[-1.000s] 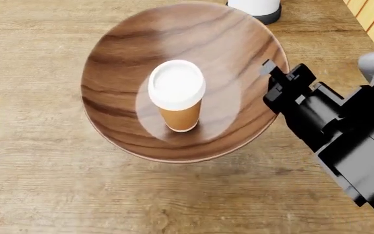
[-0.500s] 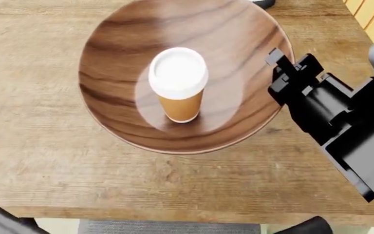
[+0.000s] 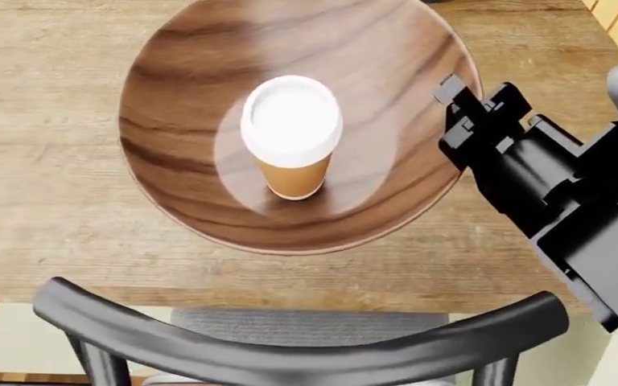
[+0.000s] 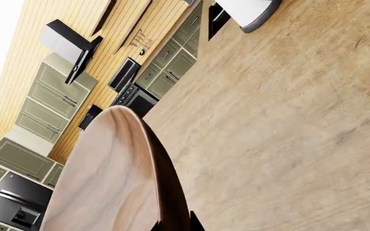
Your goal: Place the cup inside the bowl on the dining table and move the bowl to any counter.
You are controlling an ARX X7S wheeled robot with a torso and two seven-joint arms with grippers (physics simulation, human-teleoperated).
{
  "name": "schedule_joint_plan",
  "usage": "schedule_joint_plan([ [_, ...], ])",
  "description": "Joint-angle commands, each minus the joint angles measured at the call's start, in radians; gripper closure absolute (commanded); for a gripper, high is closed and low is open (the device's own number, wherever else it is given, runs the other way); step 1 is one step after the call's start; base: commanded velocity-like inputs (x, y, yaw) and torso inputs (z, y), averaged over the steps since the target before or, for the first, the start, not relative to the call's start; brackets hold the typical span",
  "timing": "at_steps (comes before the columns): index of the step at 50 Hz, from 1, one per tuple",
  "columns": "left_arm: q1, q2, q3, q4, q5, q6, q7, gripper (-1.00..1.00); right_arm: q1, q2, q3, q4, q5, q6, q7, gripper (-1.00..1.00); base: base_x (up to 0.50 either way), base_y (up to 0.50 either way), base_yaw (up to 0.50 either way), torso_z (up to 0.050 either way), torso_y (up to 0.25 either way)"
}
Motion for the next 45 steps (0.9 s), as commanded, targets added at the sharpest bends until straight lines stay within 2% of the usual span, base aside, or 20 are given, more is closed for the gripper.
schedule_joint_plan([
  [1,0.011,-0.008,-0.013,0.008,-0.003,-0.007,-0.007,-1.00,-0.001,0.002,-0.020,-0.012,0.014,-0.021,-0.050,1.00,0.00,0.50,0.00,0.000,0.000],
  [24,0.019,-0.018,-0.014,0.010,-0.011,0.006,-0.010,-1.00,-0.030,0.005,-0.025,-0.030,0.042,-0.028,-0.015,1.00,-0.05,0.50,0.00,0.000,0.000],
  [45,0.023,-0.025,-0.014,0.010,-0.017,0.018,-0.013,-1.00,-0.033,0.009,-0.028,-0.035,0.077,-0.035,0.013,1.00,-0.19,0.50,0.00,0.001,0.000],
])
